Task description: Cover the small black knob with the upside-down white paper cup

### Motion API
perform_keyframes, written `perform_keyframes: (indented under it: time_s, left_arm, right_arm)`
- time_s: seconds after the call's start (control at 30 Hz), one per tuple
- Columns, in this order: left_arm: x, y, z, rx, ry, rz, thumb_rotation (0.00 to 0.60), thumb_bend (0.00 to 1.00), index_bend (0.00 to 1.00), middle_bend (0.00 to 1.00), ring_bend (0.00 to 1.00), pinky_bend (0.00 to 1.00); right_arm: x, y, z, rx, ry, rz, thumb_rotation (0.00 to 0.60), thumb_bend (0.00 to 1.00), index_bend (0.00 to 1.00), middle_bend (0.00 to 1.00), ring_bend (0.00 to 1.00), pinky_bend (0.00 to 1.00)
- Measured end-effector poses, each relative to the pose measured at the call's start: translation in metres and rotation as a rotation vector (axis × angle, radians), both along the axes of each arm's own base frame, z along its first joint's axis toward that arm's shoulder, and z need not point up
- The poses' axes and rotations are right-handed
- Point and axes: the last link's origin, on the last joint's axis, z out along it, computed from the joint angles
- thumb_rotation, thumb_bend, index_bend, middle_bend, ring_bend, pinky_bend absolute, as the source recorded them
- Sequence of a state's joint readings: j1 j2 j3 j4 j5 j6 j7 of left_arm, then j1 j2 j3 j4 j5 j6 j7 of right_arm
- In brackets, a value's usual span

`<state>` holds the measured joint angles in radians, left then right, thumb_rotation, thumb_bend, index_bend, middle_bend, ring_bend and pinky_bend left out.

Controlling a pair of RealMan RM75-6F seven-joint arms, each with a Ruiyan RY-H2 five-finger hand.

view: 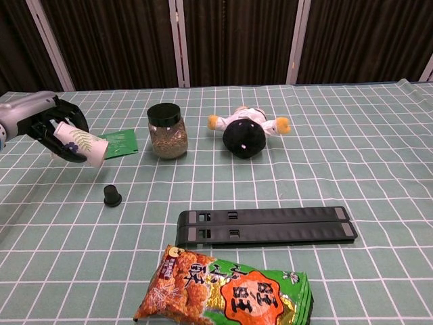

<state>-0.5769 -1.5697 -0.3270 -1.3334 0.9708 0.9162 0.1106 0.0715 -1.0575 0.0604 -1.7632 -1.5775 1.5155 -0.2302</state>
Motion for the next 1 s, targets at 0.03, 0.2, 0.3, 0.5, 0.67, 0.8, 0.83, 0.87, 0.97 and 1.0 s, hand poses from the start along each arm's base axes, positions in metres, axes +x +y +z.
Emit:
perform_keyframes:
  time_s: [0.03,0.2,0.3,0.5,0.67,0.8,0.83,0.87,0.97,1.0]
  left_arm:
    - [-0.005,0.001,0.001,-0.012,-0.061,0.032,0.6,0.07,0.48,0.36,0.33,0.42]
    - [-0.025,0.003,0.004,-0.039,-0.152,0.105,0.6,0.07,0.48,0.36,0.32,0.4]
    - [-0.031,0.004,0.002,-0.045,-0.142,0.111,0.6,0.07,0.39,0.27,0.24,0.32]
    - [-0.031,0.001,-0.001,-0.081,-0.133,0.096,0.6,0.06,0.0,0.0,0.0,0.0]
    - [-0.024,-0.004,0.01,-0.051,-0.059,0.008,0.6,0.07,0.0,0.0,0.0,0.0]
    - [-0.017,-0.011,0.017,-0.032,0.095,-0.095,0.6,0.07,0.0,0.0,0.0,0.0]
    - [-0.013,-0.014,0.018,-0.03,0.153,-0.132,0.6,0.07,0.0,0.0,0.0,0.0]
    - [-0.01,-0.016,0.019,-0.029,0.199,-0.159,0.6,0.07,0.0,0.0,0.0,0.0]
    - [0.002,-0.022,0.018,-0.021,0.376,-0.246,0.6,0.07,0.0,0.0,0.0,0.0]
    - [0.005,-0.024,0.017,-0.017,0.434,-0.27,0.6,0.07,0.0,0.0,0.0,0.0]
  right_arm:
    - [0.0,0.0,0.0,0.001,0.001,0.0,0.6,0.0,0.0,0.0,0.0,0.0]
    - [0.0,-0.001,0.0,-0.001,0.0,-0.003,0.6,0.0,0.0,0.0,0.0,0.0]
    - [-0.001,-0.001,0.001,-0.003,0.0,-0.007,0.6,0.0,0.0,0.0,0.0,0.0]
    - [-0.002,-0.001,0.002,-0.006,-0.001,-0.007,0.6,0.0,0.0,0.0,0.0,0.0]
    - [-0.001,0.0,0.004,-0.009,-0.008,-0.004,0.6,0.0,0.0,0.0,0.0,0.0]
    - [0.0,0.0,0.004,-0.005,-0.013,0.0,0.6,0.0,0.0,0.0,0.0,0.0]
    - [0.0,0.0,0.004,-0.003,-0.014,0.001,0.6,0.0,0.0,0.0,0.0,0.0]
    - [0.001,0.0,0.004,-0.003,-0.016,0.002,0.6,0.0,0.0,0.0,0.0,0.0]
    - [0.002,0.001,0.004,-0.003,-0.019,0.009,0.6,0.0,0.0,0.0,0.0,0.0]
    - [0.002,0.001,0.004,-0.003,-0.02,0.01,0.6,0.0,0.0,0.0,0.0,0.0]
